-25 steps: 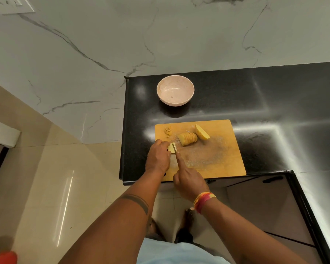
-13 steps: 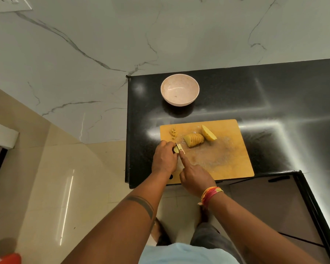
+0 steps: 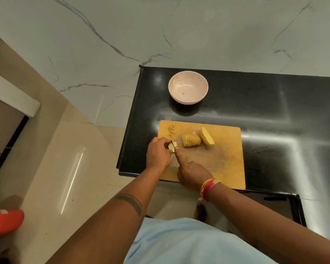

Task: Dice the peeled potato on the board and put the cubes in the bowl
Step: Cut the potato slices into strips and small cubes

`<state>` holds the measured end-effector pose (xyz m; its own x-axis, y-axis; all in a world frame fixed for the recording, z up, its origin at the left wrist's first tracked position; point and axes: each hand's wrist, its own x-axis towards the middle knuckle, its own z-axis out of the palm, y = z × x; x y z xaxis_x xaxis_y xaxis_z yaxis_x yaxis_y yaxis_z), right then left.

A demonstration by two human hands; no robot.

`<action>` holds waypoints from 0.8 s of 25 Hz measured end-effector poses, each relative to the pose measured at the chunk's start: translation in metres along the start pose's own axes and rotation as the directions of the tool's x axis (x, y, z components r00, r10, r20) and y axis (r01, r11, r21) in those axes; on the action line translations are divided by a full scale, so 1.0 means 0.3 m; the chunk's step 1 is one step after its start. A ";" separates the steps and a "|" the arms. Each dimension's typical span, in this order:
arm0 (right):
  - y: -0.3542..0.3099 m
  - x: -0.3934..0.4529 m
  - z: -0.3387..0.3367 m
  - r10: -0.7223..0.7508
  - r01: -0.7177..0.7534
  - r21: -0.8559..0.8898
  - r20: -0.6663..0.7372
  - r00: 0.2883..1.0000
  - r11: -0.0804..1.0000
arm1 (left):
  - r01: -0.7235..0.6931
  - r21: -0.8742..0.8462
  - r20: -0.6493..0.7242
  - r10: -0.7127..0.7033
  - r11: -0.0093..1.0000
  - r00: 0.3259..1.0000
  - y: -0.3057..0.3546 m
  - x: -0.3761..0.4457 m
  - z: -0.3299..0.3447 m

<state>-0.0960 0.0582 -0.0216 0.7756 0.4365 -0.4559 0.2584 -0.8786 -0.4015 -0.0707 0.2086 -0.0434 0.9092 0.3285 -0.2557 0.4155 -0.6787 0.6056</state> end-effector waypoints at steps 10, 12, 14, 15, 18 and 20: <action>-0.029 -0.015 0.028 0.087 -0.079 0.111 -0.068 0.994 0.991 | -0.199 0.046 0.115 0.193 0.979 0.975 -0.064 0.051 -0.017; -0.050 -0.020 0.039 0.081 -0.070 0.119 -0.089 0.993 0.990 | -0.179 0.038 0.111 0.174 0.983 0.978 -0.055 0.045 -0.024; -0.054 -0.020 0.048 0.069 -0.054 0.138 -0.108 0.992 0.989 | -0.154 0.037 0.108 0.149 0.987 0.983 -0.039 0.046 -0.026; -0.045 -0.014 0.046 0.060 -0.044 0.135 -0.117 0.991 0.990 | -0.138 0.035 0.088 0.134 0.990 0.987 -0.029 0.048 -0.024; -0.001 0.011 0.023 0.017 -0.011 0.098 -0.056 0.998 0.995 | -0.056 0.019 0.018 0.056 0.998 0.998 0.000 0.039 -0.009; 0.002 0.006 0.023 -0.016 0.020 0.093 -0.043 0.999 0.995 | -0.022 0.022 0.005 0.022 1.000 1.000 0.005 0.033 0.003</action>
<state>-0.0984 0.0600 -0.0280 0.7957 0.4415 -0.4146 0.2188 -0.8480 -0.4828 -0.0609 0.2103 -0.0457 0.9183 0.3102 -0.2460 0.3957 -0.7000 0.5945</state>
